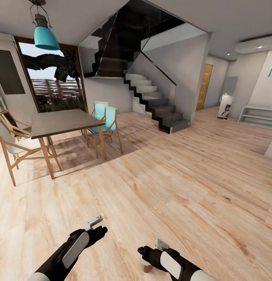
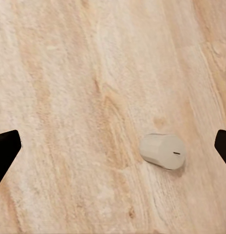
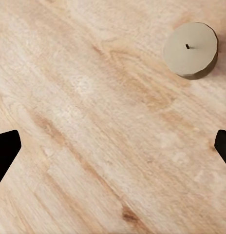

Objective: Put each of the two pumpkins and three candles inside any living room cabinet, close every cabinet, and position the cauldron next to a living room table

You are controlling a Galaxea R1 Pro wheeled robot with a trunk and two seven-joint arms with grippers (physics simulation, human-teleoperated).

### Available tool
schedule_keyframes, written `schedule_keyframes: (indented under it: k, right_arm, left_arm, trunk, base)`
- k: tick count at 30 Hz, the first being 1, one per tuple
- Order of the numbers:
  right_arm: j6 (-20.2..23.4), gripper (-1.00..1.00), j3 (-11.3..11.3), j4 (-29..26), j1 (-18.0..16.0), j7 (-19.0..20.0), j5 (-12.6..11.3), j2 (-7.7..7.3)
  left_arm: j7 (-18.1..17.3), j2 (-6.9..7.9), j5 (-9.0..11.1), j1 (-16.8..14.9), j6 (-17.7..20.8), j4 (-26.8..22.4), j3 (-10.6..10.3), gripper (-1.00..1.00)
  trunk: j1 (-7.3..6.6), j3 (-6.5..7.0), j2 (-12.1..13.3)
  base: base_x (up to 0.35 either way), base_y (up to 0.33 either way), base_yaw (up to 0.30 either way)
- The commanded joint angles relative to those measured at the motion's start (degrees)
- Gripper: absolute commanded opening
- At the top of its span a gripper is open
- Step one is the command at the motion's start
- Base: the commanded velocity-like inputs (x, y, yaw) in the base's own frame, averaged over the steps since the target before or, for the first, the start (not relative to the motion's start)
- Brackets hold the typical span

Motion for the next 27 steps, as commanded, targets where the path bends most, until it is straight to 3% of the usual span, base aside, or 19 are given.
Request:
schedule_keyframes:
  k: [1,4,9,15,27]
  right_arm:
    - [-0.01,1.00,0.32,-0.04,-0.04,-0.35,-0.37,-0.03]
    - [-1.20,1.00,0.35,-0.02,-0.05,-0.36,-0.36,0.02]
    - [-1.96,1.00,0.41,-0.02,-0.07,-0.37,-0.19,0.11]
    - [-2.03,1.00,0.42,-0.02,-0.08,-0.37,-0.17,0.20]
    - [-2.61,1.00,0.41,-0.02,-0.08,-0.40,-0.16,0.03]
  left_arm:
    - [0.51,1.01,0.80,-0.04,0.57,-0.90,-0.26,1.00]
    - [0.46,2.33,1.12,-0.04,2.44,-1.54,-0.18,1.00]
    - [0.44,2.97,1.39,-0.04,3.27,-2.38,0.22,1.00]
    - [0.44,3.09,1.41,-0.04,4.88,-2.62,3.30,1.00]
    - [0.42,3.74,1.42,-0.04,5.64,-2.65,4.02,1.00]
  trunk:
    - [0.22,-0.24,-0.44]
    - [0.88,-0.78,-1.65]
    - [1.98,-1.68,-3.65]
    - [3.29,-2.76,-6.06]
    - [5.93,-4.91,-10.87]
  base:
    - [0.000,0.000,0.000]
    - [0.000,0.000,0.000]
    - [0.000,0.000,0.000]
    - [0.000,0.000,0.000]
    - [0.000,0.000,0.000]
